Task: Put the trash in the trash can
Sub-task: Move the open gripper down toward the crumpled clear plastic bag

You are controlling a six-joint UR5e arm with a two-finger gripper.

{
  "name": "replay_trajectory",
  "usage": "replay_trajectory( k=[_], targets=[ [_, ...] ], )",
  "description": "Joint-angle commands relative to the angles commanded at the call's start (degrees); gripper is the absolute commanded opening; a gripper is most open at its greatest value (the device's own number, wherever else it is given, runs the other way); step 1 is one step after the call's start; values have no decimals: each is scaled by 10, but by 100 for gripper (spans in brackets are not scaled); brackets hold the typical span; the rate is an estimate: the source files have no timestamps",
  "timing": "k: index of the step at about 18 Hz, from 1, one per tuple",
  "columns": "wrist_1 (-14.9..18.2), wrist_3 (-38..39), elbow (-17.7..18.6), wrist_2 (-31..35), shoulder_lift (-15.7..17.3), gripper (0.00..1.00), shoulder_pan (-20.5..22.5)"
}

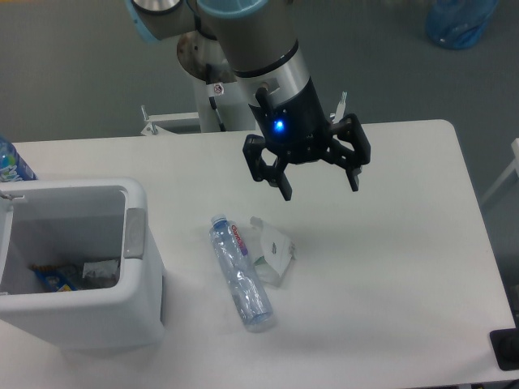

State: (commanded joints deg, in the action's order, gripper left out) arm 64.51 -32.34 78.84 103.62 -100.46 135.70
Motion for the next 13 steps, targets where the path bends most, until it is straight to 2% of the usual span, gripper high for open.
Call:
replay_trajectory(
  k=[7,13],
  targets=[
    [-4,11,1,3,-3,100,-4],
    [-8,54,1,2,-9,100,-2]
  ],
)
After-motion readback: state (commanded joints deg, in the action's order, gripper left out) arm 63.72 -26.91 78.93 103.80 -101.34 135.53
